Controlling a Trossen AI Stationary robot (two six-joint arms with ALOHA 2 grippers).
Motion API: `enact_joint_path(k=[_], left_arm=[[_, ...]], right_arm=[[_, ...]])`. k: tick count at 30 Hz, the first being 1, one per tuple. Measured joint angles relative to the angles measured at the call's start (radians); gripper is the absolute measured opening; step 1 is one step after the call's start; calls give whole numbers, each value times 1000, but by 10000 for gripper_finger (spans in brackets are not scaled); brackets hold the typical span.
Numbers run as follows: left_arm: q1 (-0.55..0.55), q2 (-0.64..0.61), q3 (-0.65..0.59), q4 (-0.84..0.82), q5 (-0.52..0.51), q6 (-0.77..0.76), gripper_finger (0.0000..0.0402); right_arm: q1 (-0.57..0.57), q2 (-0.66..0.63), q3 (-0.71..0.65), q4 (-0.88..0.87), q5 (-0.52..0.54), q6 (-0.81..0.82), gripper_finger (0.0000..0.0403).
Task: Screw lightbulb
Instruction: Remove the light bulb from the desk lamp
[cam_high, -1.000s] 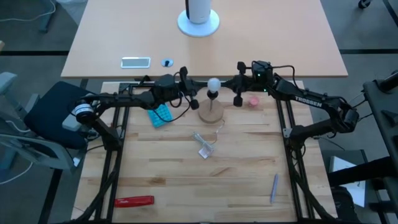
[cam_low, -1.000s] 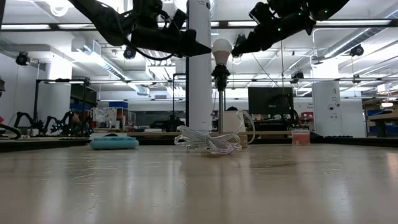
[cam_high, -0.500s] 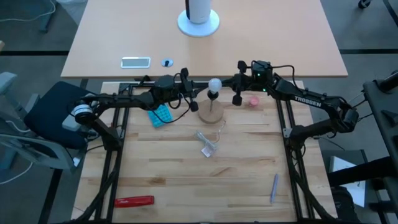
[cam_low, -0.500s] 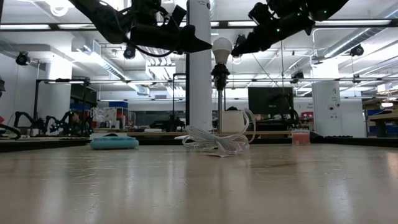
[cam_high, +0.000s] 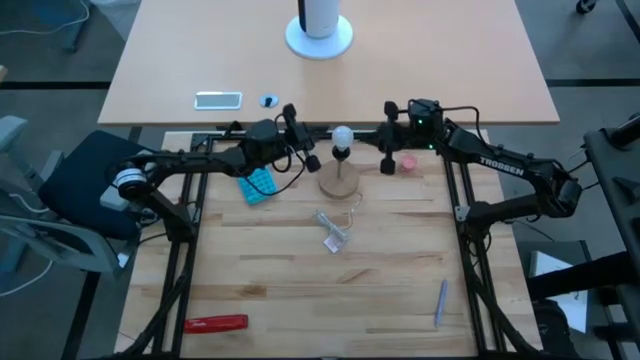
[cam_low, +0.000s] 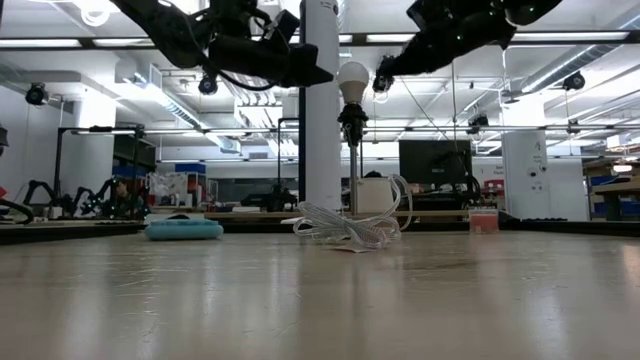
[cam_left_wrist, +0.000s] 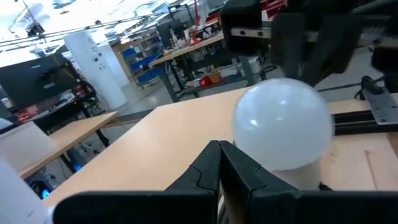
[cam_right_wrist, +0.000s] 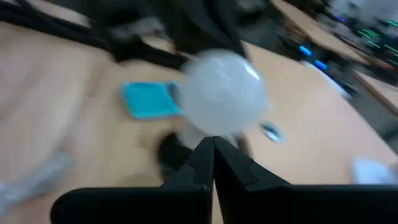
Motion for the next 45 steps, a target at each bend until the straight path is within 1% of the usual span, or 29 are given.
enact_joint_path(k=[2,3,5,9,11,18,23,30,32,36,38,43,45], left_arm=[[-1,0,0,0,2,0,0],[-1,0,0,0,3,0,0],[-1,0,0,0,16,0,0],[0,1,0,-1,130,-3,0],[-2,1,0,-1,164,-17,0],[-8,1,0,-6,162,-23,0],[-16,1,0,-7,163,-23,0],[-24,-12,0,-16,168,-11,0],[-26,-19,0,-10,154,2,0],[-20,-22,0,-15,-4,16,0],[-17,-11,0,-7,-50,17,0],[-13,11,0,-2,-48,16,0],[-13,21,0,-2,-31,14,0]], right_arm=[[0,-1,0,9,-98,-1,0],[1,2,0,23,-128,1,0],[3,4,0,44,-137,8,0],[2,5,0,57,-119,19,0],[2,5,0,63,-118,27,0],[0,28,0,91,-118,34,0],[-1,59,2,118,-31,41,0],[-1,58,2,107,11,38,0],[-1,57,1,88,13,33,0],[0,45,0,59,11,20,0],[0,42,0,53,9,19,0],[2,44,0,56,-19,8,0],[2,50,0,62,-29,8,0]])
